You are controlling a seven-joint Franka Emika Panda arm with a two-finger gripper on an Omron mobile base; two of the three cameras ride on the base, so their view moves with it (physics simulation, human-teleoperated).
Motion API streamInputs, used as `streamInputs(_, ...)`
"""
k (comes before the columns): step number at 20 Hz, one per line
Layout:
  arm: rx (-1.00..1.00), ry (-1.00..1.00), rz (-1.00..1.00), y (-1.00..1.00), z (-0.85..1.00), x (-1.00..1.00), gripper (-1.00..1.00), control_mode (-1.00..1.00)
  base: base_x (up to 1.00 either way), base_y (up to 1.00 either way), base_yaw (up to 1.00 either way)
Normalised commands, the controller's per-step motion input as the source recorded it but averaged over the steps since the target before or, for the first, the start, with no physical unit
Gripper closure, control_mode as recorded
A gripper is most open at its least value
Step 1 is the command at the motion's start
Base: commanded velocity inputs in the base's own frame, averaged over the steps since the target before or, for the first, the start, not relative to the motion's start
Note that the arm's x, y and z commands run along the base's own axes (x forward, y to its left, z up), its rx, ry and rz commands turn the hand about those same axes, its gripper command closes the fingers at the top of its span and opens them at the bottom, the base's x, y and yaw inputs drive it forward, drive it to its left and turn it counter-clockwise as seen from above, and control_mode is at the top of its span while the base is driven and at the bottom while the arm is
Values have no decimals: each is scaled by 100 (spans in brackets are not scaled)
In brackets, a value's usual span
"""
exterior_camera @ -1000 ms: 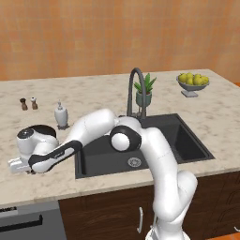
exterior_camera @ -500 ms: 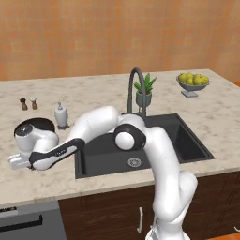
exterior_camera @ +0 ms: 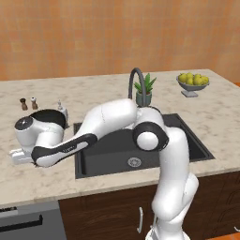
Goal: Pick the pan and sponge and place them into the sink. Then turn on the water.
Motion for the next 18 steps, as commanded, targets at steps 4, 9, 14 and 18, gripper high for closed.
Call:
streamInputs(4, 6, 2, -25, -96, 26, -31, 100, -100, 0, 0, 0)
streamInputs(9, 9, 5, -27, -100, 23, 2, 100, -100, 0, 0, 0)
streamInputs(14, 8, 10, -33, -90, 8, 0, 100, -100, 0, 0, 0)
streamInputs(18, 8, 8, -44, -85, 0, 2, 100, -100, 0, 0, 0)
